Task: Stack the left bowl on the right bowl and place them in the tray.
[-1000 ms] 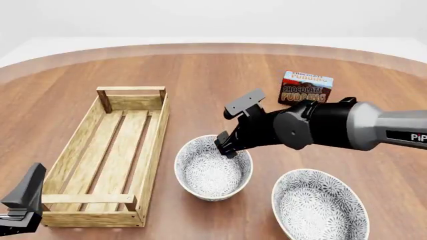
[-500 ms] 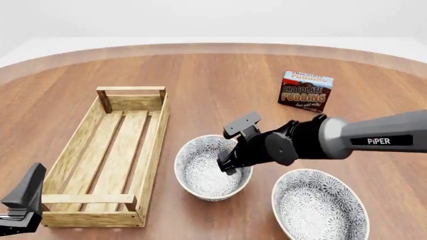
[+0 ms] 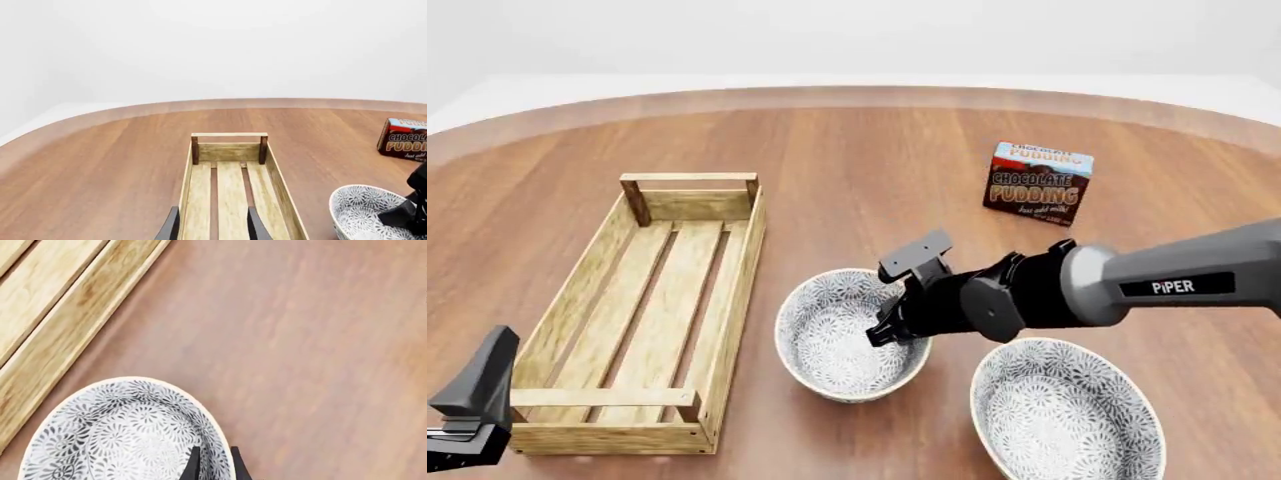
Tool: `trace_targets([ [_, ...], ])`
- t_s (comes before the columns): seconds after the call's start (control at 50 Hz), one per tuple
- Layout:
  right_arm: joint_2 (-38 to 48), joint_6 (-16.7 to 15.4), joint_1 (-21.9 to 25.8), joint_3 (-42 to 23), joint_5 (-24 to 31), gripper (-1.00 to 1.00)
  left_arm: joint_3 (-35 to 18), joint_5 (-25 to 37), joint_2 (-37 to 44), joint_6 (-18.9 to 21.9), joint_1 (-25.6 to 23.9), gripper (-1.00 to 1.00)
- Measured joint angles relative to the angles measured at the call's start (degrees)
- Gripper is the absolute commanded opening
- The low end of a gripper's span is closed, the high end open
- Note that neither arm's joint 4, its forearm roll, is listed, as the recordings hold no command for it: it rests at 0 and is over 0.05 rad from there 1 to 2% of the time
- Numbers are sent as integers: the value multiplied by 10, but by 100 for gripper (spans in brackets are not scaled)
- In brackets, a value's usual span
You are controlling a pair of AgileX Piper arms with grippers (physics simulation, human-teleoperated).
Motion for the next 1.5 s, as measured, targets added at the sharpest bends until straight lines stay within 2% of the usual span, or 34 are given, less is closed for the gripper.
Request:
trace_targets([
  [0.3,-45,-20,-3,7,20,-100,0,0,0,0,0,100],
  [0.68,-213,-46,-22,0,104,-100,0,0,0,0,0,100],
  [0.84,-317,-51,-38,11,156,-100,0,0,0,0,0,100],
  [1.16,-522,-33,-89,63,244,-100,0,0,0,0,0,100],
  [1.5,-682,0,-129,134,303,-100,0,0,0,0,0,100],
])
